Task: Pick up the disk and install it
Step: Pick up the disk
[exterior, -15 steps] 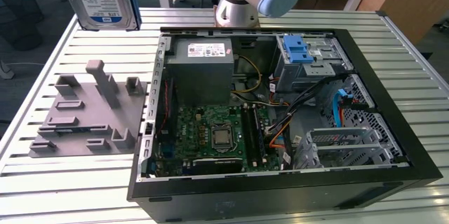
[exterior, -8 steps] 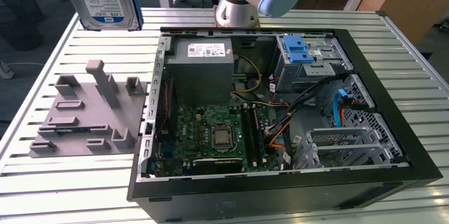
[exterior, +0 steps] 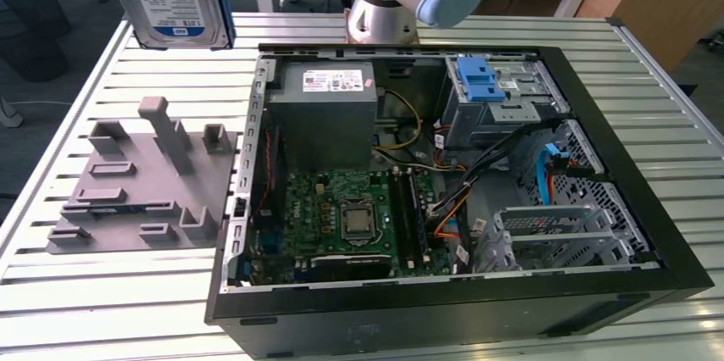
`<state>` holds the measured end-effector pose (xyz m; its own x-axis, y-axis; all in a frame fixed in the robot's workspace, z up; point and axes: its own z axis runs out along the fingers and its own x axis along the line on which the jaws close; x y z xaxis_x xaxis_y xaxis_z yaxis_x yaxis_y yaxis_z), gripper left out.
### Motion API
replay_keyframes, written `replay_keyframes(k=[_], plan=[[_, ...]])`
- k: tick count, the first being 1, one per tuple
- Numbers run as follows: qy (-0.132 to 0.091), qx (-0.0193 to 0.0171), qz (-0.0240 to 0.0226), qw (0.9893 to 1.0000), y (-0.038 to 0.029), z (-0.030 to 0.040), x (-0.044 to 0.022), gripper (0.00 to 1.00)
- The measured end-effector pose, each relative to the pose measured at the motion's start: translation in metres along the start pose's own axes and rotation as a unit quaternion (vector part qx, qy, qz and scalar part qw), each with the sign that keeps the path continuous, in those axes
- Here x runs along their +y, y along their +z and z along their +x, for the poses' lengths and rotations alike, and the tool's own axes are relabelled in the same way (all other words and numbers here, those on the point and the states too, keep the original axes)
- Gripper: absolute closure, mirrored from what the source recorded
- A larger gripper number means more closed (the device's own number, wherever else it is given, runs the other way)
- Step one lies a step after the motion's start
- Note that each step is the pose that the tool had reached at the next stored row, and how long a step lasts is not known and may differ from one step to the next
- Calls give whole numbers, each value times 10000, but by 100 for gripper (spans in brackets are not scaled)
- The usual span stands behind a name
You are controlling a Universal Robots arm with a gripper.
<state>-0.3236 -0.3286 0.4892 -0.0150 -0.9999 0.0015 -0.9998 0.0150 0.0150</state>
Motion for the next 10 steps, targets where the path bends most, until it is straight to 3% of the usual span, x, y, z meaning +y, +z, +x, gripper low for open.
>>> replay_keyframes(k=[10], plan=[[0,0,0,10000,-1,-1,-55,63]])
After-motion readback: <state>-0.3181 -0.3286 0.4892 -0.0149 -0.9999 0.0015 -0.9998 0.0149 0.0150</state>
